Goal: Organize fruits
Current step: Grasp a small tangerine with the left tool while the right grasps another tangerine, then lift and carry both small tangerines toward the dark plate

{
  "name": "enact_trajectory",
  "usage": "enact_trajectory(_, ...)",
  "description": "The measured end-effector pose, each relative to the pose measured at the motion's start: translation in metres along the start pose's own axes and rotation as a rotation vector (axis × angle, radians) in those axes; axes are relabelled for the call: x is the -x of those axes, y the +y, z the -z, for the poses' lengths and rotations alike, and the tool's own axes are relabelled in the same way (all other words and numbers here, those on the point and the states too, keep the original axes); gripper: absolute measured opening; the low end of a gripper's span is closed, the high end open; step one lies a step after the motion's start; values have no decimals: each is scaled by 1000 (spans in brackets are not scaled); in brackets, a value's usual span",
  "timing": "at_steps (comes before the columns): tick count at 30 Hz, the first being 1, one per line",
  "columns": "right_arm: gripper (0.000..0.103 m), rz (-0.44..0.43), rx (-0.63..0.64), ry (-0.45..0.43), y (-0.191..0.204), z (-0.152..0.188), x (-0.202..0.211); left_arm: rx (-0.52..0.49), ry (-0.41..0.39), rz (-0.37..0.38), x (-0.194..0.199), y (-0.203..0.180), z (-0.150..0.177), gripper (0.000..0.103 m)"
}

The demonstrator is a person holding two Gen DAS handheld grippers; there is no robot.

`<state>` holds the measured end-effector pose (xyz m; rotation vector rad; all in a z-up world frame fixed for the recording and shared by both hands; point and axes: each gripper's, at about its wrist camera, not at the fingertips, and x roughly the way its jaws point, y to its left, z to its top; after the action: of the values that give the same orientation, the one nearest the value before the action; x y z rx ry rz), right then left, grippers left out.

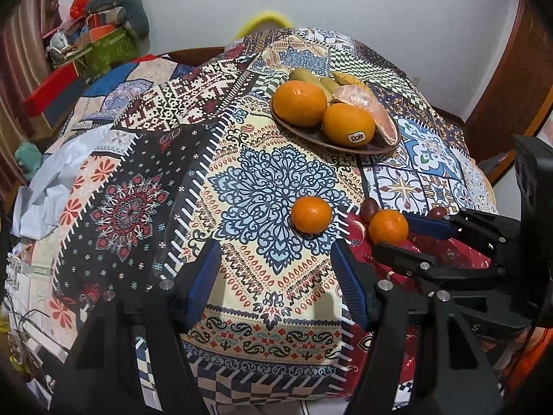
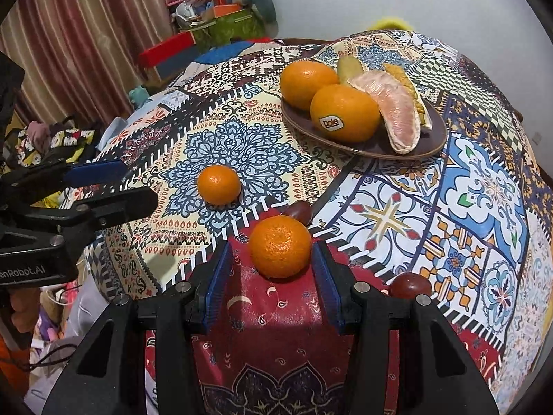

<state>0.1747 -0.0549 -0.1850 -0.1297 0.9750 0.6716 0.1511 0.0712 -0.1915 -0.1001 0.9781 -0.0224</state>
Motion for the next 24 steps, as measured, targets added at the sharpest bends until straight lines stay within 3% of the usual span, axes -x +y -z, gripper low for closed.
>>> enact_trajectory(3,35,4,-8,-11,-2,1,2,-2,4,7,-5,-1,-2,65)
enact_trajectory(17,34,0,-54,-56,-24,5,21,-34,43,20,-39,-16,-13,65)
enact_trajectory(24,34,25,-99,-81,-45,4,31,-58,52,14,-53,-22,-14,48)
